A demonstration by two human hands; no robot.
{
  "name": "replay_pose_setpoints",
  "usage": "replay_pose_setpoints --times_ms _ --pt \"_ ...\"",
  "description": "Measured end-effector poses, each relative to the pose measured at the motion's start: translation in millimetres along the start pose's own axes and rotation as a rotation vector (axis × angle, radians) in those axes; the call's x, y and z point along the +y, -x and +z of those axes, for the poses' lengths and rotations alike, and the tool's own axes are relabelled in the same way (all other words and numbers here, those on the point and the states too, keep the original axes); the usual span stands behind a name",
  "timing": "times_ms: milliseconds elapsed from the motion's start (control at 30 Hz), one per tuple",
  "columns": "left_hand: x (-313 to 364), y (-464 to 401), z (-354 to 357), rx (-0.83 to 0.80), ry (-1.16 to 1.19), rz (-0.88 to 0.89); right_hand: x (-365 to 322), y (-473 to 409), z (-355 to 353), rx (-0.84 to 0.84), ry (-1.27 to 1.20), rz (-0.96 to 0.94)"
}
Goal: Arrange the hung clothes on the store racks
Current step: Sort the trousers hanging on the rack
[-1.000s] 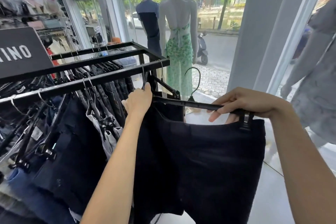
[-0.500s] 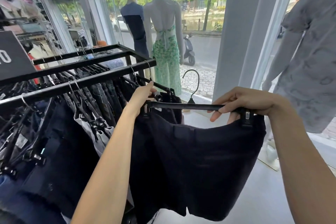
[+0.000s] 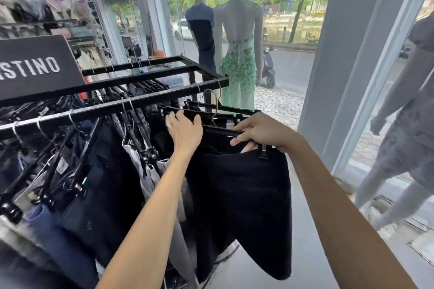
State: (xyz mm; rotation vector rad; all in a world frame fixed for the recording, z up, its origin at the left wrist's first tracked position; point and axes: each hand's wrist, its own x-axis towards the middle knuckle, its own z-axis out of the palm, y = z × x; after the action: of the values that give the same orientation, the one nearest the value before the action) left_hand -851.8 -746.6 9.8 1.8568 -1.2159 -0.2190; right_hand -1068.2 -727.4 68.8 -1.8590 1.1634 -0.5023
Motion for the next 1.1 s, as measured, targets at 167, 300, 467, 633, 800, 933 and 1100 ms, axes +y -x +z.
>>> replay_pose_setpoints --times_ms 167,300,467,633,800,933,1100 --pt "-1 6 -9 -0.097 0.124 -0.102 -26 -49 45 0.166 0.115 -0.034" --pt "-10 6 -12 -0.203 0.181 -0.128 -38 -78 75 0.232 0.141 -0.087" --pt "-18 6 -25 -0.200 0.202 -0.181 -49 -94 105 0.293 0.212 -0.102" --pt "-29 2 -28 -0.203 0.125 -0.194 -45 -106 123 0.332 0.240 -0.059" --pt "-33 7 -33 -0.155 0.115 -0.154 -44 -115 132 0.349 0.206 -0.040" --pt "-37 9 -42 -0.116 0.127 -0.110 -43 -114 134 0.356 0.253 0.003" --pt "-40 11 -67 0.096 0.099 0.041 -53 -111 153 0.572 0.313 -0.278"
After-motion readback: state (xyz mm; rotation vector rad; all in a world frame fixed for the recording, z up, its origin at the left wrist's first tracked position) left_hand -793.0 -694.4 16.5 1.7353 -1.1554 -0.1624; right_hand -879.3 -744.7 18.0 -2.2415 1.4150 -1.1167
